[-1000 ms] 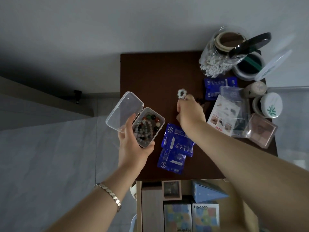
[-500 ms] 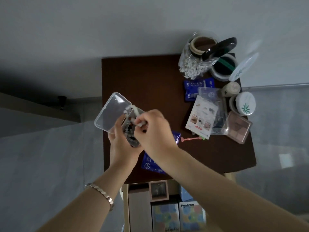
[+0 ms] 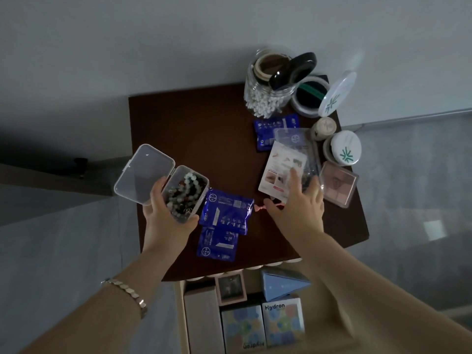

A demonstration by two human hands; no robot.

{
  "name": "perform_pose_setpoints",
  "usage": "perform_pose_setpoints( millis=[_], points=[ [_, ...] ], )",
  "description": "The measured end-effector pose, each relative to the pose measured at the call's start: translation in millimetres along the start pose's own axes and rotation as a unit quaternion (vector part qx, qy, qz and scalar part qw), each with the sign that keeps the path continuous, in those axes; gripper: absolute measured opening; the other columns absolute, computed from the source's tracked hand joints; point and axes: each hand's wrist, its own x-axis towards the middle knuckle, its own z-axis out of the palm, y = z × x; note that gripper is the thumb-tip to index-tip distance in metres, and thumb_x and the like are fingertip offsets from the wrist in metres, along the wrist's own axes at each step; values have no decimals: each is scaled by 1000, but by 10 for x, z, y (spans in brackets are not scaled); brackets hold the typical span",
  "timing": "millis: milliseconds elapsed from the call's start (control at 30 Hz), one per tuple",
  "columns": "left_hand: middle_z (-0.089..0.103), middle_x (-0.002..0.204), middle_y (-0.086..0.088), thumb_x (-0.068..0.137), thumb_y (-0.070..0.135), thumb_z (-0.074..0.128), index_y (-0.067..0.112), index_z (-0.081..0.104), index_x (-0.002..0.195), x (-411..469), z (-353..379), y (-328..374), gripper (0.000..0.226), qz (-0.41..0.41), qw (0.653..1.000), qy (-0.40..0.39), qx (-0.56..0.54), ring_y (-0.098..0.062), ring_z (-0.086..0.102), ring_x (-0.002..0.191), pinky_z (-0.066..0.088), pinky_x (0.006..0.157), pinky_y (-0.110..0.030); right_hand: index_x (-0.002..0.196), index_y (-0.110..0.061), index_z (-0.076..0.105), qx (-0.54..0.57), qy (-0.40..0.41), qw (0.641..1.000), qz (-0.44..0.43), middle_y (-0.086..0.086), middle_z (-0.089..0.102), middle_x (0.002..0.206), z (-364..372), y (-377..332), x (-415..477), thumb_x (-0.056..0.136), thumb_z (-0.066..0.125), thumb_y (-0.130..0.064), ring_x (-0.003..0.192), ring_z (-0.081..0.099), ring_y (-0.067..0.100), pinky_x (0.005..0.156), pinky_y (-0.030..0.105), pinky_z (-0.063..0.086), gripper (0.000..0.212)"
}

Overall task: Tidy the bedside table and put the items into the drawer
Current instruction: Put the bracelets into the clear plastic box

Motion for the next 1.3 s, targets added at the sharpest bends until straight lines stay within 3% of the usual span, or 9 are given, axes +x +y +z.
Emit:
perform_pose_setpoints(
  millis=[100, 300, 467, 700, 800, 967, 1067, 1167, 1300],
  points=[
    [27, 146, -8, 71, -3, 73, 31, 16, 143, -4, 22, 7, 97, 4, 1000, 12, 0, -11, 35, 120, 34, 90, -25, 147, -33, 2, -71, -10, 996, -60, 13, -7, 155, 94, -35, 67, 90, 50, -44, 143, -7, 31, 114, 47, 6, 75],
    [28, 144, -11, 71, -4, 74, 25, 17, 142, 14, 36, -54, 96, 8, 1000, 27, 11, -22, 38, 126, 34, 92, -27, 128, -22, 49, -17, -11, 962, -271, 2, 29, 147, 235, -220, -253, 93, 48, -25, 138, 18, 20, 115, 42, 11, 35],
    [29, 143, -10, 71, -2, 73, 29, 17, 141, 11, 69, -14, 95, -14, 999, 31, 18, -24, 39, 126, 34, 91, -28, 132, -19, 43, 136, 104, 983, -64, 8, 36, 135, 16, -15, -26, 92, 47, -19, 123, 35, 20, 102, 33, 33, 40],
    [24, 145, -10, 73, -1, 72, 29, 16, 143, -56, 101, 45, 94, -18, 999, 41, 26, -24, 40, 125, 35, 89, -29, 124, -14, 42, 27, 31, 996, 79, 15, 49, 122, -109, 43, 470, 92, 52, -22, 108, 51, 29, 76, 37, 42, 35],
    [23, 145, -10, 73, 0, 71, 31, 16, 142, -79, 111, 73, 94, -25, 998, 40, 29, -25, 41, 124, 38, 88, -31, 120, -12, 43, 93, 38, 990, 100, 10, 59, 111, -96, 24, 512, 87, 59, -18, 98, 58, 28, 67, 34, 43, 37],
    [22, 145, -8, 74, 1, 71, 32, 15, 142, -118, 114, 125, 94, -26, 999, 35, 20, -22, 37, 125, 37, 91, -30, 112, -13, 43, 253, 64, 962, 78, -2, 55, 79, -263, -47, 320, 89, 51, -20, 76, 60, 21, 67, 40, 50, 26],
    [21, 146, -6, 75, 1, 70, 32, 13, 143, -130, 104, 112, 94, -17, 999, 29, 7, -20, 35, 127, 35, 91, -27, 95, -22, 49, 334, 70, 940, -25, -6, 54, 72, -399, -173, -2, 90, 47, -16, 57, 49, 5, 55, 31, 46, 8],
    [19, 146, -5, 77, 4, 70, 36, 10, 143, -135, 108, 105, 95, -19, 1000, 23, 6, -20, 34, 129, 36, 95, -31, 78, -27, 47, 379, 32, 914, -141, -11, 49, 58, -482, -392, -362, 89, 49, -10, 45, 39, 1, 44, 22, 35, 20],
    [17, 145, -2, 77, 7, 71, 36, 10, 143, -109, 86, 100, 95, -14, 1000, 16, -8, -15, 33, 127, 35, 94, -28, 75, -26, 47, 462, -33, 869, -173, -13, 47, 55, -369, -767, -543, 86, 48, -6, 44, 38, -1, 43, 13, 31, 24]
  ],
)
